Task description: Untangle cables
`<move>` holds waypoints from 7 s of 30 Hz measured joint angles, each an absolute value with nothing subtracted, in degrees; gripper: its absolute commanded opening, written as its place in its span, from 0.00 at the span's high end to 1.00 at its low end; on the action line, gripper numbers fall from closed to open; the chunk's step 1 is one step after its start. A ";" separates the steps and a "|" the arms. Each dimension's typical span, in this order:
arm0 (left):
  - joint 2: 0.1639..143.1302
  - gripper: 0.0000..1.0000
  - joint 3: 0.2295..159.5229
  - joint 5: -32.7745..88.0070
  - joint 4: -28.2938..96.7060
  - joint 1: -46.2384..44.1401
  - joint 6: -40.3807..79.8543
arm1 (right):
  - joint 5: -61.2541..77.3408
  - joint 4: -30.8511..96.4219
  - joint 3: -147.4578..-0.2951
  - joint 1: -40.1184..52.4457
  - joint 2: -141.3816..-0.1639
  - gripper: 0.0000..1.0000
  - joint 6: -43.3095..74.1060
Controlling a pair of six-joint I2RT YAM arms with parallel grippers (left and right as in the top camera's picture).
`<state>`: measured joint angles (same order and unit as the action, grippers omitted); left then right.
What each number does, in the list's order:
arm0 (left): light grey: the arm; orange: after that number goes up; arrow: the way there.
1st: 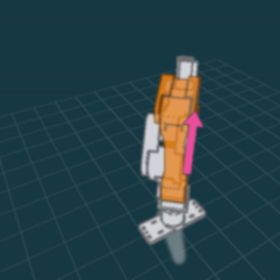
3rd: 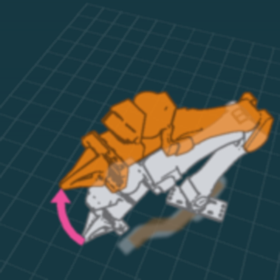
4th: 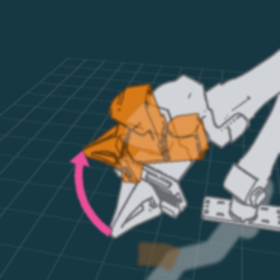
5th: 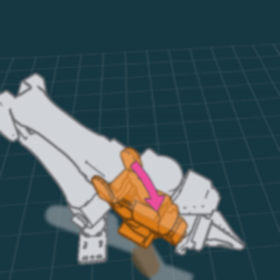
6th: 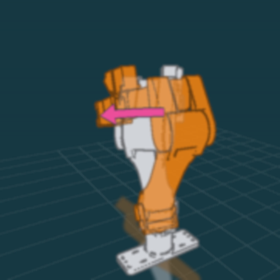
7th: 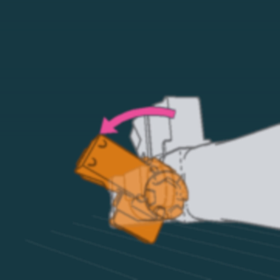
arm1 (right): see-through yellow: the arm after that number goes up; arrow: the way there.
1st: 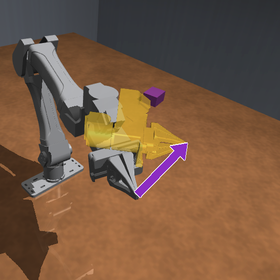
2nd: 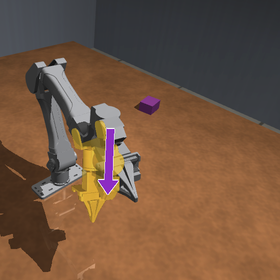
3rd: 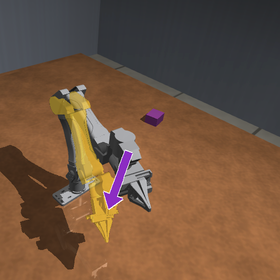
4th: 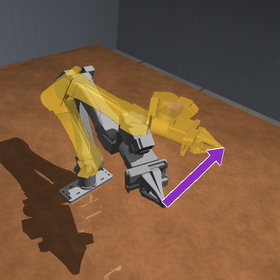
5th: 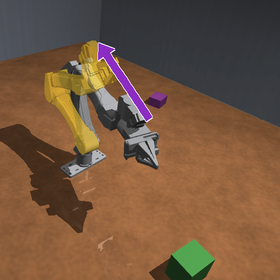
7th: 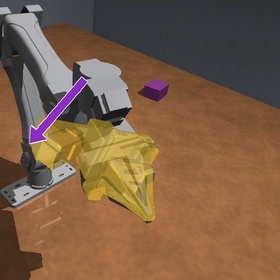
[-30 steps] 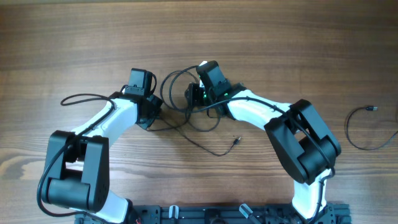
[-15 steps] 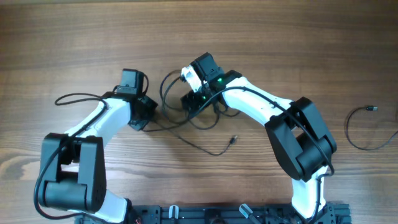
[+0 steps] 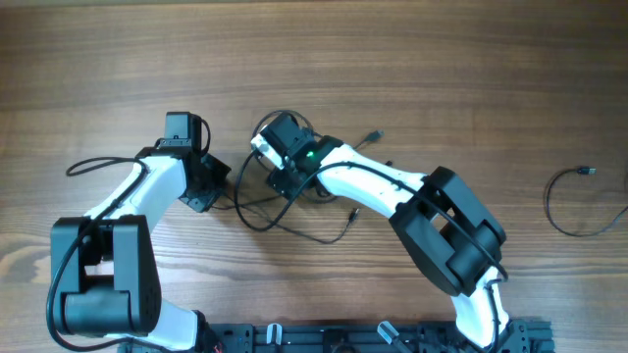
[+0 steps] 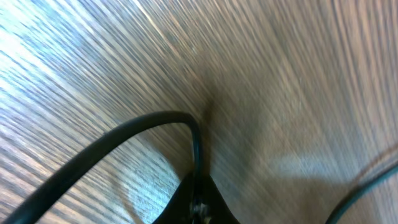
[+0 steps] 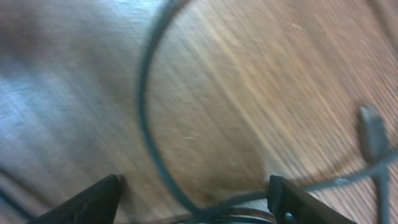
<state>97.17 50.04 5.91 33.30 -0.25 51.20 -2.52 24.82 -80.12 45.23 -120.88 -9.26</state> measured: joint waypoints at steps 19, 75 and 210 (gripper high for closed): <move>97.27 0.96 49.01 9.96 27.35 -21.71 34.54 | 0.32 27.53 -84.38 30.83 -124.38 0.96 -5.67; 92.18 0.96 48.60 35.31 5.58 -21.08 27.35 | 12.10 50.54 -117.54 -14.94 -119.68 0.00 10.87; 84.31 0.00 49.69 -1.87 21.10 0.38 55.70 | -3.46 55.61 -87.94 -3.51 -57.52 0.00 17.23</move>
<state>84.31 49.69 -1.87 21.10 0.38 55.70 -3.46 55.61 -87.94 -3.51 -57.52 17.23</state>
